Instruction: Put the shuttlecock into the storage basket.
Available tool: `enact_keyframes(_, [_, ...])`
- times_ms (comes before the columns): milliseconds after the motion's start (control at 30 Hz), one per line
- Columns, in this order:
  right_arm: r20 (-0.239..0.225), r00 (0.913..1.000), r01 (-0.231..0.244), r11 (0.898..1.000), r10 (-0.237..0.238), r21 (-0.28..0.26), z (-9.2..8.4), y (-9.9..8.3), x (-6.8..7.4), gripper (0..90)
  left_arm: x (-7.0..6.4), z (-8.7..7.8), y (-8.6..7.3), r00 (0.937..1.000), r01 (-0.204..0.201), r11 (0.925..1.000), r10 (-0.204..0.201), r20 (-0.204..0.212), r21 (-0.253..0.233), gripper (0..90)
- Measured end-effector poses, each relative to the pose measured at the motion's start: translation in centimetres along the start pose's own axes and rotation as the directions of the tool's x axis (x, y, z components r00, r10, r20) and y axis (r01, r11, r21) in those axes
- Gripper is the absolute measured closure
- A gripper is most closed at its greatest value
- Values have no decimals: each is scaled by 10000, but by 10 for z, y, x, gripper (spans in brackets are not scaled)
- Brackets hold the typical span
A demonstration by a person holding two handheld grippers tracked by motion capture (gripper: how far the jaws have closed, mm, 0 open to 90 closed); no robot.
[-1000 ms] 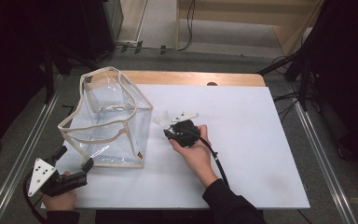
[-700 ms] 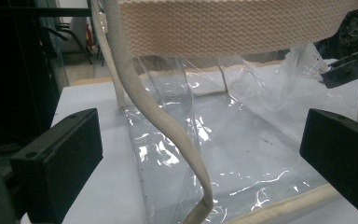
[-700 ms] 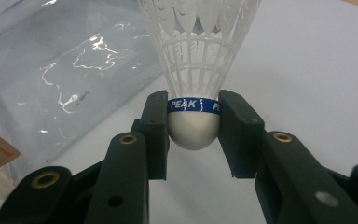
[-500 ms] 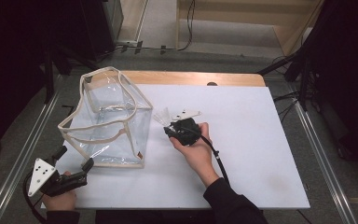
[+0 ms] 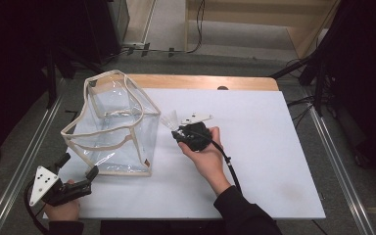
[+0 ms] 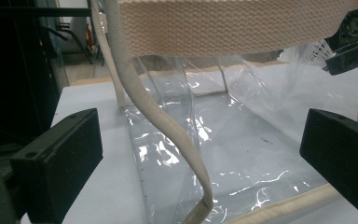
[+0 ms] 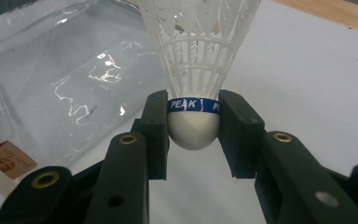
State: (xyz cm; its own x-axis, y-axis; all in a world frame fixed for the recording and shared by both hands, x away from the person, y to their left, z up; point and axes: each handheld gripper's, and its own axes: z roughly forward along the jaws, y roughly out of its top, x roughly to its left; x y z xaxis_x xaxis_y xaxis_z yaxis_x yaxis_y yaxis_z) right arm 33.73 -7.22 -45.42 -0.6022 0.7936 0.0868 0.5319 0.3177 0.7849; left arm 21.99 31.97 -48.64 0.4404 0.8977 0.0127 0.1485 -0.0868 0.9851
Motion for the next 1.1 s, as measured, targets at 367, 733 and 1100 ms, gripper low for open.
enact_keyframes(367, [-157,9998,-130,9997,127,-199,-4,3,1,631,0,0,0,10000,-2,10000,2,-2,-3,0])
enact_keyframes(733, [-40,9999,-147,9986,146,-504,-9,7,2,631,0,0,0,10000,0,10000,0,-1,-2,0])
enact_keyframes(1100, [48,10000,-62,9973,66,-738,-13,10,4,631,0,0,0,10000,-9,10000,9,0,3,0])
